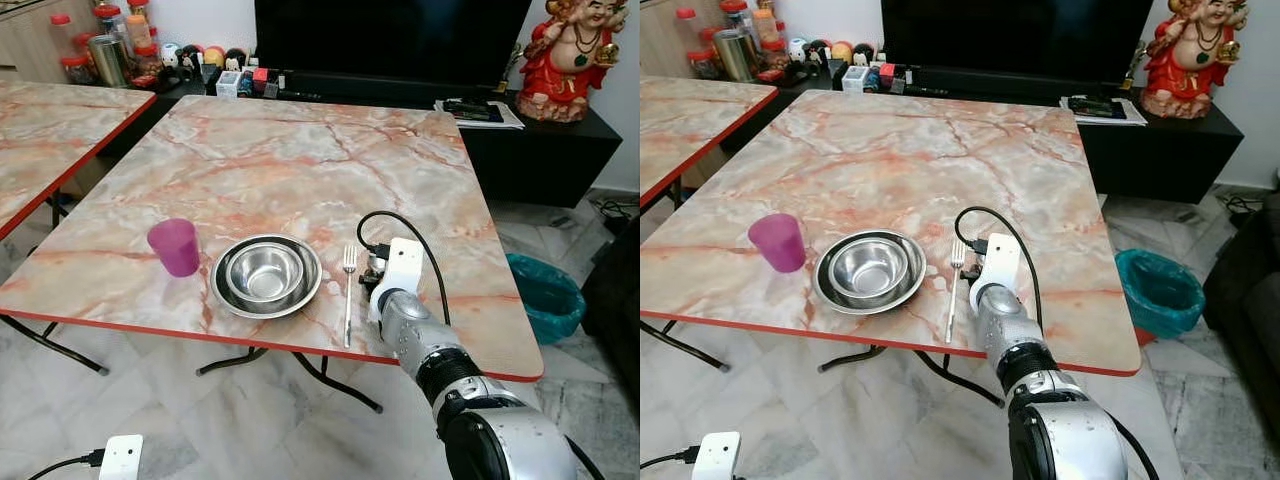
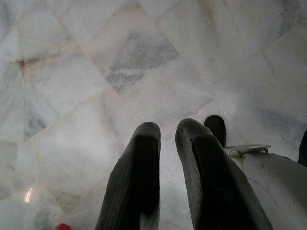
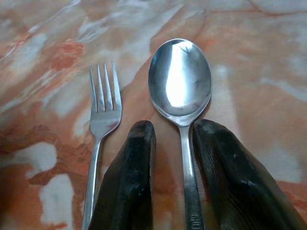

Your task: Setting the table

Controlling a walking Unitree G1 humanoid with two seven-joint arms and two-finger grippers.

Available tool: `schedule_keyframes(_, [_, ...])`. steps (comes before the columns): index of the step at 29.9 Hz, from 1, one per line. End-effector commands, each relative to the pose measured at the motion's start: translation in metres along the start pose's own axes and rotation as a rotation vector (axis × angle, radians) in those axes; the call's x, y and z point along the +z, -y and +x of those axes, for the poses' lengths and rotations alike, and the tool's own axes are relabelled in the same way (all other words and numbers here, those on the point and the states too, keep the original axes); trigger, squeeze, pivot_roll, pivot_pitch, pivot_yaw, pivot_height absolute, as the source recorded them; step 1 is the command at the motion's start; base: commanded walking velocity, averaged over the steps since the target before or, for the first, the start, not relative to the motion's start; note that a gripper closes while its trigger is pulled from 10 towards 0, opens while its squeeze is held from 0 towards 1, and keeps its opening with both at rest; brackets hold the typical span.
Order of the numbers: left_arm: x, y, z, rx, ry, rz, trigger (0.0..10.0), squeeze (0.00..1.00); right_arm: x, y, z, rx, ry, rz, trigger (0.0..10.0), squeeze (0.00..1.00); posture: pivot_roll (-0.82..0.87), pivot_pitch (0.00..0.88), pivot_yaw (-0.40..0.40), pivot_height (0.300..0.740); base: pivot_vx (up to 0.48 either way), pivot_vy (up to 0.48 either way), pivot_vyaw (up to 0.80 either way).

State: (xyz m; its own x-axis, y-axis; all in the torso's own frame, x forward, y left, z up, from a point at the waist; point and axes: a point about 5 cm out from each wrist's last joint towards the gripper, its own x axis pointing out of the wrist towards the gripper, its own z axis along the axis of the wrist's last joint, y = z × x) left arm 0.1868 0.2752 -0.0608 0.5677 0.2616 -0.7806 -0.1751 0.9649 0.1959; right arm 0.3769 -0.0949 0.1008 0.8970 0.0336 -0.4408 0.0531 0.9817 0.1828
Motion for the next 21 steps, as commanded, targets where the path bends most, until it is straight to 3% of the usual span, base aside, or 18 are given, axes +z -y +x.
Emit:
schedule_keyframes(1, [-0.007,-0.001,-0.001,0.005,-0.035,0.012,10.0,0.0,0.007,0.0,0.0,-0.005,0.017,0.008,10.0,0.0,0.03,0.09,-0.045,0.74,0.0,0.0,0.0])
schedule_keyframes(11, [-0.007,-0.001,-0.001,0.001,-0.032,0.01,10.0,0.0,0.043,-0.001,-0.003,0.001,0.155,0.045,10.0,0.0,0.03,0.091,-0.039,0.74,0.0,0.0,0.0])
schedule_keyframes(13, [-0.006,-0.001,-0.001,0.001,-0.024,0.004,10.0,0.0,0.063,-0.003,-0.008,0.031,0.249,0.038,10.0,0.0,0.03,0.09,-0.037,0.74,0.0,0.0,0.0])
schedule_keyframes(18, [-0.006,-0.001,-0.001,0.002,-0.019,0.001,10.0,0.0,0.08,-0.006,-0.016,0.052,0.327,0.029,10.0,0.0,0.02,0.089,-0.038,0.74,0.0,0.0,0.0])
schedule_keyframes(21, [-0.005,-0.001,-0.001,0.002,-0.012,-0.004,10.0,0.0,0.098,0.0,-0.028,0.041,0.433,0.03,10.0,0.0,0.02,0.088,-0.038,0.74,0.0,0.0,0.0])
